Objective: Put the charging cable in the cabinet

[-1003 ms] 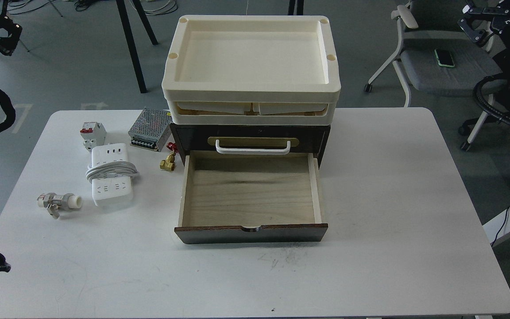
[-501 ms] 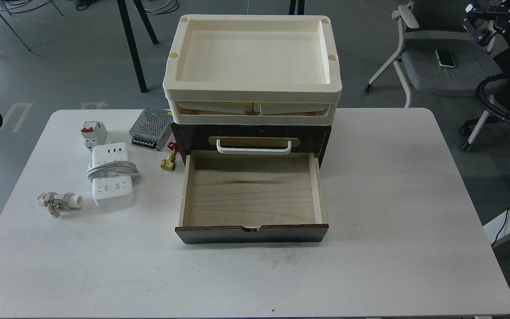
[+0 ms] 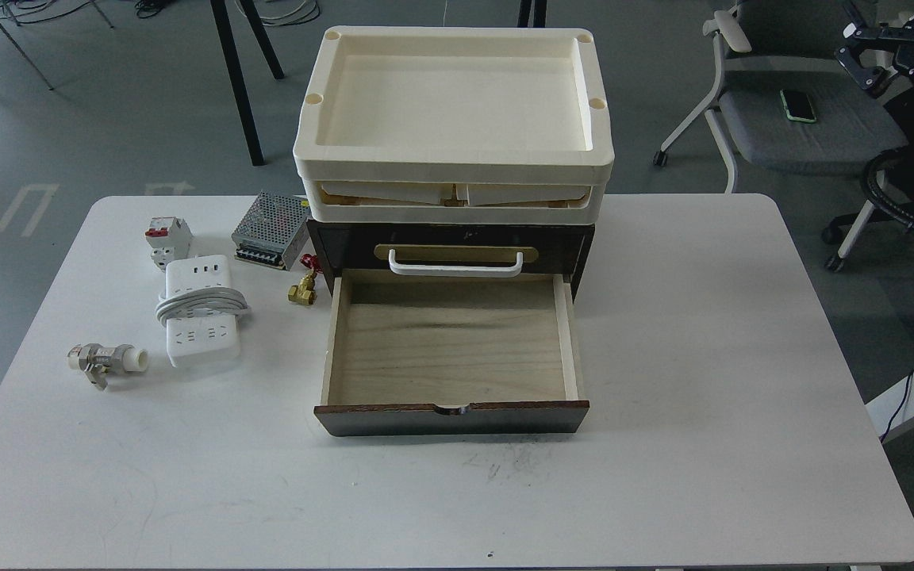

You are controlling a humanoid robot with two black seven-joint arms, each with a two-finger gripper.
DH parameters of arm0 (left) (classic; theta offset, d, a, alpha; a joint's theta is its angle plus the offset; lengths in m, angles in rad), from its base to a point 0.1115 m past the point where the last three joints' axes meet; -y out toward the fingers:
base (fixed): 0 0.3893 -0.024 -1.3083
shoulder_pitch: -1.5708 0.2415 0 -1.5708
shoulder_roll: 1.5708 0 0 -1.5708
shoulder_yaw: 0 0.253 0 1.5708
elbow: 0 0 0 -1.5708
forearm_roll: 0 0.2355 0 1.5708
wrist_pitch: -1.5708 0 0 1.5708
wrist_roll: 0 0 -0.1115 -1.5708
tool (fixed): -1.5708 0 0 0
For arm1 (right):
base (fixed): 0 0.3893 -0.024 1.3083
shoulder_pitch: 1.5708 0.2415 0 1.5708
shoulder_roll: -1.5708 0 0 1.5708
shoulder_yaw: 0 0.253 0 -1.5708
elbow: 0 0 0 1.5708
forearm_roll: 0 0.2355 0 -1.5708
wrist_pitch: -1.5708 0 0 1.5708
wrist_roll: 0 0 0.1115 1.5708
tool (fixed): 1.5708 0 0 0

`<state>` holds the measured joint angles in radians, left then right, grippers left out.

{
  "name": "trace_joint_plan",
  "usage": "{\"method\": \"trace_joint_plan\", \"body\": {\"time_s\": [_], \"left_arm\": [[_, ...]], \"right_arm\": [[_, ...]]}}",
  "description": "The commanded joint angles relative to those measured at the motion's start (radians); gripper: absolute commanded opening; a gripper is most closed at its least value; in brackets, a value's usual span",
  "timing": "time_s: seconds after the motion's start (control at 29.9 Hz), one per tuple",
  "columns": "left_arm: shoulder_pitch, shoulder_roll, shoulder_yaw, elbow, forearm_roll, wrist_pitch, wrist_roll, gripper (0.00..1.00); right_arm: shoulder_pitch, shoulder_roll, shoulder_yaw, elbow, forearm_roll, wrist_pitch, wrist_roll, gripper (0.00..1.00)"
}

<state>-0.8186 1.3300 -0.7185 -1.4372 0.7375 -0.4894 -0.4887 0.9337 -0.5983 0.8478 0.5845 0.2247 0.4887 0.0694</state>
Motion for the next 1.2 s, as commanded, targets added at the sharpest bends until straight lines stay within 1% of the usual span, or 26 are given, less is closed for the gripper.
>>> {"method": "trace_joint_plan", "body": {"time_s": [0.0, 0.1, 0.17, 0.23, 0.33, 0.47, 0.6, 0.7, 0.8, 0.9, 0.97, 1.07, 1.17], "left_arm": [[0.001, 0.066, 0.114, -0.083, 0.358, 0.001, 0.000, 1.00], [0.004, 0.070, 0.215, -0.086, 0.621, 0.001, 0.000, 1.00], [0.006, 0.061, 0.278, -0.074, 0.819, 0.001, 0.000, 1.00], [0.001, 0.048, 0.332, -0.056, 0.958, 0.001, 0.000, 1.00], [-0.007, -0.029, 0.360, -0.014, 1.100, 0.001, 0.000, 0.99], [-0.013, -0.158, 0.360, 0.099, 1.247, 0.001, 0.000, 0.99], [-0.022, -0.299, 0.363, 0.231, 1.341, 0.001, 0.000, 0.99], [-0.024, -0.380, 0.364, 0.320, 1.376, 0.001, 0.000, 0.99], [-0.027, -0.436, 0.364, 0.383, 1.444, 0.001, 0.000, 0.99], [-0.054, -0.477, 0.366, 0.452, 1.444, 0.001, 0.000, 0.99], [-0.060, -0.500, 0.392, 0.495, 1.444, 0.001, 0.000, 0.99], [-0.066, -0.525, 0.461, 0.549, 1.444, 0.043, 0.000, 0.99], [-0.080, -0.574, 0.502, 0.627, 1.444, 0.089, 0.000, 0.98]], "right_arm": [[-0.012, -0.021, 0.002, 0.000, -0.001, 0.000, 0.000, 1.00], [-0.027, -0.037, 0.003, 0.000, 0.001, 0.000, 0.001, 1.00], [-0.033, -0.040, 0.004, 0.000, -0.001, 0.000, 0.001, 1.00], [-0.042, -0.041, 0.004, -0.002, -0.001, 0.000, 0.001, 1.00], [-0.053, -0.041, 0.004, -0.002, -0.001, 0.000, 0.001, 1.00], [-0.062, -0.041, 0.004, -0.002, -0.001, 0.000, 0.001, 1.00], [-0.070, -0.043, 0.007, -0.002, -0.001, 0.000, 0.001, 1.00], [-0.078, -0.049, 0.008, -0.002, -0.001, 0.000, 0.001, 1.00], [-0.085, -0.055, 0.008, -0.002, -0.001, 0.000, 0.001, 1.00], [-0.090, -0.055, 0.008, -0.002, -0.001, 0.000, 0.001, 1.00], [-0.092, -0.055, 0.008, -0.002, -0.001, 0.000, 0.001, 1.00], [-0.092, -0.055, 0.008, -0.002, 0.001, 0.000, 0.001, 1.00], [-0.092, -0.055, 0.010, -0.002, 0.001, 0.000, 0.001, 1.00]]}}
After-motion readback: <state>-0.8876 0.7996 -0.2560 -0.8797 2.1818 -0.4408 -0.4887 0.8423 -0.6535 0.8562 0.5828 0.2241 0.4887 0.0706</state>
